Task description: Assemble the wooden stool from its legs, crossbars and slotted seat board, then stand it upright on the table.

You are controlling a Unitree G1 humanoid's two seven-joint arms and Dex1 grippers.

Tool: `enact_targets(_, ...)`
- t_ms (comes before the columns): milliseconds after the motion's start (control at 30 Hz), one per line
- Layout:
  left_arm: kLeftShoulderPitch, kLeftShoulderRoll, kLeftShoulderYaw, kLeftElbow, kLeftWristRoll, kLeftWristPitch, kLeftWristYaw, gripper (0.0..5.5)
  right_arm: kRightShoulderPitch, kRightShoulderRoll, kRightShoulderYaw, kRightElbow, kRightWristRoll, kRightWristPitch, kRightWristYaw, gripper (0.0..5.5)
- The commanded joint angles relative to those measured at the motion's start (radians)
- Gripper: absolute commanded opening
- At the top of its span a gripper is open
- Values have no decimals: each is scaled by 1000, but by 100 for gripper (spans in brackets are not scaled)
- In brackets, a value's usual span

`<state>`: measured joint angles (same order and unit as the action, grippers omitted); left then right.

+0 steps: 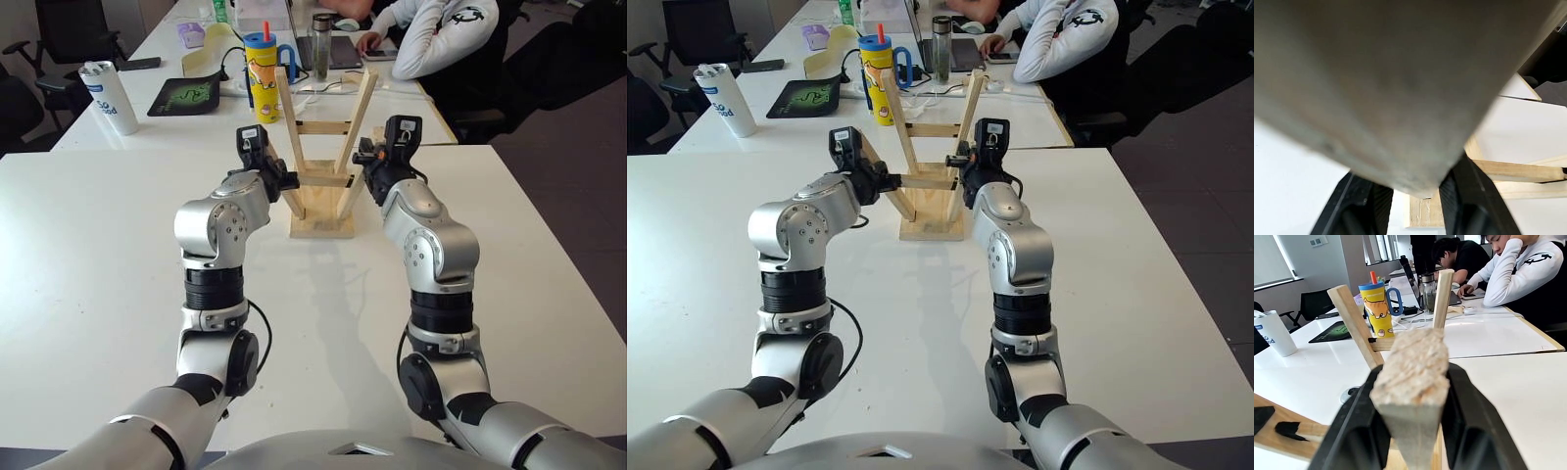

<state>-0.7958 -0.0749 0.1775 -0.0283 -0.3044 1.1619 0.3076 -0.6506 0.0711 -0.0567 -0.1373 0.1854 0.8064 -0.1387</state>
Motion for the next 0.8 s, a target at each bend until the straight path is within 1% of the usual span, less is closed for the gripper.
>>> enact_targets(33,37,-53,-30,88,5,93,-23,128,-59,52,75,-4,65,14,103,112)
enact_targets(200,63,-39,-46,64,18,101,-46,128,-50,50,76,-3,56,16,102,112)
enact_targets(300,76,-25,-87,55,36,84,-68,128,-45,49,78,2,48,15,103,112)
enact_targets(400,80,-3,-129,36,63,48,-89,128,-40,46,81,9,36,5,102,112)
enact_targets(500,90,33,-173,-8,76,-57,-155,128,-34,41,79,17,24,-11,100,112)
enact_targets(533,94,38,-175,-20,76,-73,-168,157,-33,40,77,21,20,-18,97,112)
enact_targets(567,98,40,-175,-25,80,-90,-176,159,-34,39,74,26,16,-26,94,112)
enact_targets(600,100,39,-173,-27,82,-95,-181,185,-34,37,72,29,13,-32,92,112)
enact_targets(700,110,36,-172,-22,92,-98,-187,239,-35,34,70,38,9,-48,92,112)
enact_targets(733,112,36,-166,-18,98,-103,-185,248,-36,33,69,41,8,-53,91,112)
enact_targets(767,113,37,-162,-15,104,-107,-186,269,-36,33,68,42,7,-56,89,112)
enact_targets(800,113,38,-155,-16,104,-115,-188,269,-36,33,68,42,5,-61,87,112)
